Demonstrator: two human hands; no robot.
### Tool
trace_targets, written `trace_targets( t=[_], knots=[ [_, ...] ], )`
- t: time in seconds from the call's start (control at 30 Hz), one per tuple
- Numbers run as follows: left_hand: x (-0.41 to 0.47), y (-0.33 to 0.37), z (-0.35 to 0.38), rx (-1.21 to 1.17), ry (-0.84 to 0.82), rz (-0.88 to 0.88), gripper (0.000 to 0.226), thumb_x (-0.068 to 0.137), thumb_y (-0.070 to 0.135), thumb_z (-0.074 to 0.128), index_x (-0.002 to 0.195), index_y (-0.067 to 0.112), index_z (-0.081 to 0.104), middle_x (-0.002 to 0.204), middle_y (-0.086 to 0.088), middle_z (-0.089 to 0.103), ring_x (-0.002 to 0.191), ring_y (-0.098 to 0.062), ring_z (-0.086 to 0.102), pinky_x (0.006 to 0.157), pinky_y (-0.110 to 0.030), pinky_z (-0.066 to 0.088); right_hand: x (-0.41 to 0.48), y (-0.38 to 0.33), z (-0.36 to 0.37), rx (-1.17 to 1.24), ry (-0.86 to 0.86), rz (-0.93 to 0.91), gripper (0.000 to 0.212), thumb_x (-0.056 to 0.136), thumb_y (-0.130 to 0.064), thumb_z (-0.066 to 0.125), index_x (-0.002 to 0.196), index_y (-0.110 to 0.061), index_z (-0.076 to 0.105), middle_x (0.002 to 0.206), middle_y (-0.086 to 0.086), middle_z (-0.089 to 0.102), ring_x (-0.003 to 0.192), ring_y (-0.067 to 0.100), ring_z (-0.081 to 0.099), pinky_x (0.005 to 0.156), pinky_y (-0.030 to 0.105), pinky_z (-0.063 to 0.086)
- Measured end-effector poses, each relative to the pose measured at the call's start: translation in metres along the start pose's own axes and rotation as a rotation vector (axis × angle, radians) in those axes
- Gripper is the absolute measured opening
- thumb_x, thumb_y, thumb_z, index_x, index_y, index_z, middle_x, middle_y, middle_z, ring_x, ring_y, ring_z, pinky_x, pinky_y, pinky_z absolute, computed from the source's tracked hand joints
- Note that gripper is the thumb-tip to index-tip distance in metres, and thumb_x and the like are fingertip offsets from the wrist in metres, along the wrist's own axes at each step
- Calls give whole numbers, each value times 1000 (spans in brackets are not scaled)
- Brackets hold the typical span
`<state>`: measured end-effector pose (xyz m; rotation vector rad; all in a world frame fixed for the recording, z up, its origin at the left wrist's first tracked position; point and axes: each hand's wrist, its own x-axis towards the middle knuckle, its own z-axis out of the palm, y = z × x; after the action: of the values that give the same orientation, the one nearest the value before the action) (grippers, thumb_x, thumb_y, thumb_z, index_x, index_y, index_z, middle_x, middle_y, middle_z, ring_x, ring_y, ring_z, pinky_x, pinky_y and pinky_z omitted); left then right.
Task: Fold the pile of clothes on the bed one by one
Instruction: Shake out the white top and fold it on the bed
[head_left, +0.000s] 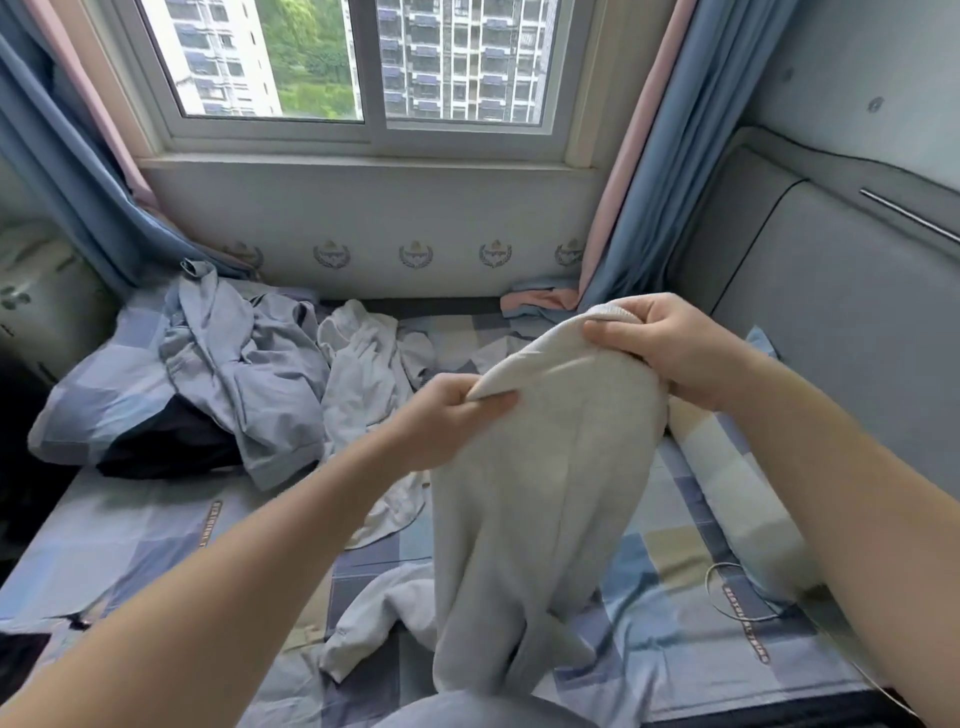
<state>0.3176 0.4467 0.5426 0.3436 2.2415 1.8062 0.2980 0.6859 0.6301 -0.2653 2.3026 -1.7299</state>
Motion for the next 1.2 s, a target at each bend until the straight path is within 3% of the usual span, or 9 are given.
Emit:
trace_targets(
  t=[0.07, 0.23, 0.37, 0.47, 0.6, 0.77, 1.0, 1.1, 1.2],
  knots=[
    [-1, 13, -9, -54, 4, -29, 57, 76, 58, 68, 82, 2, 66, 76, -11, 55, 71, -25, 49, 65, -42, 37, 3, 5, -14, -120, 67, -9, 13, 94, -18, 68, 100, -7, 73, 82, 0, 70, 70, 8, 63, 57, 19, 51],
    [11, 36, -16, -305, 205, -70, 31, 104, 33, 54, 96, 8, 71, 89, -9, 72, 82, -22, 67, 73, -32, 56, 8, 42, 0, -417, 636, -147, 8, 91, -15, 69, 98, -17, 66, 94, 0, 68, 77, 10, 61, 76, 29, 55],
    [21, 45, -7, -328, 277, -106, 32, 105, 35, 52, 94, 6, 62, 89, -14, 63, 87, -27, 62, 78, -37, 52, -11, 68, 70, -78, 171, -138, 21, 92, -17, 71, 111, -14, 63, 101, 1, 70, 90, 9, 68, 78, 25, 56],
    [22, 53, 3, -356, 266, -90, 30, 106, 32, 51, 83, 12, 55, 76, -8, 54, 77, -24, 55, 70, -35, 47, -6, 105, 113, 29, -93, 38, 41, 81, -33, 81, 117, -31, 61, 106, -13, 71, 102, 4, 67, 86, 26, 55],
    [26, 46, -9, -359, 335, -107, 31, 105, 34, 53, 82, 14, 56, 78, -9, 55, 77, -24, 56, 71, -35, 50, 16, 149, 117, -132, -14, 70, 5, 87, -35, 72, 91, -37, 70, 93, -14, 73, 92, 9, 66, 79, 35, 51],
    [27, 17, -42, -59, 516, -251, 32, 97, 43, 62, 83, 15, 62, 79, -5, 60, 74, -23, 61, 68, -36, 53, 14, 150, 92, -298, 16, -19, 42, 89, -47, 52, 78, -8, 63, 67, -3, 56, 65, 10, 46, 63, 36, 38],
    [24, -17, -59, 160, 714, -243, 35, 92, 29, 70, 118, 13, 52, 104, 0, 57, 102, -21, 59, 83, -32, 48, 14, 115, 63, -197, 32, -90, 41, 102, -26, 55, 63, -19, 45, 54, -10, 35, 48, 5, 29, 46, 23, 22],
    [15, -22, -46, 260, 424, 24, 38, 87, 36, 77, 117, 24, 58, 113, 3, 60, 102, -12, 59, 91, -29, 52, 15, 93, 61, -94, 48, -114, 40, 102, -31, 55, 68, -11, 54, 55, -4, 39, 48, 7, 32, 45, 25, 24],
    [6, -32, -20, 260, -40, 0, 45, 75, 50, 79, 115, 33, 65, 107, 5, 66, 98, -14, 64, 88, -35, 55, 15, 67, 62, -6, 61, -156, 29, 103, -29, 52, 85, -15, 71, 63, -6, 59, 56, 6, 52, 51, 21, 42]
  ],
)
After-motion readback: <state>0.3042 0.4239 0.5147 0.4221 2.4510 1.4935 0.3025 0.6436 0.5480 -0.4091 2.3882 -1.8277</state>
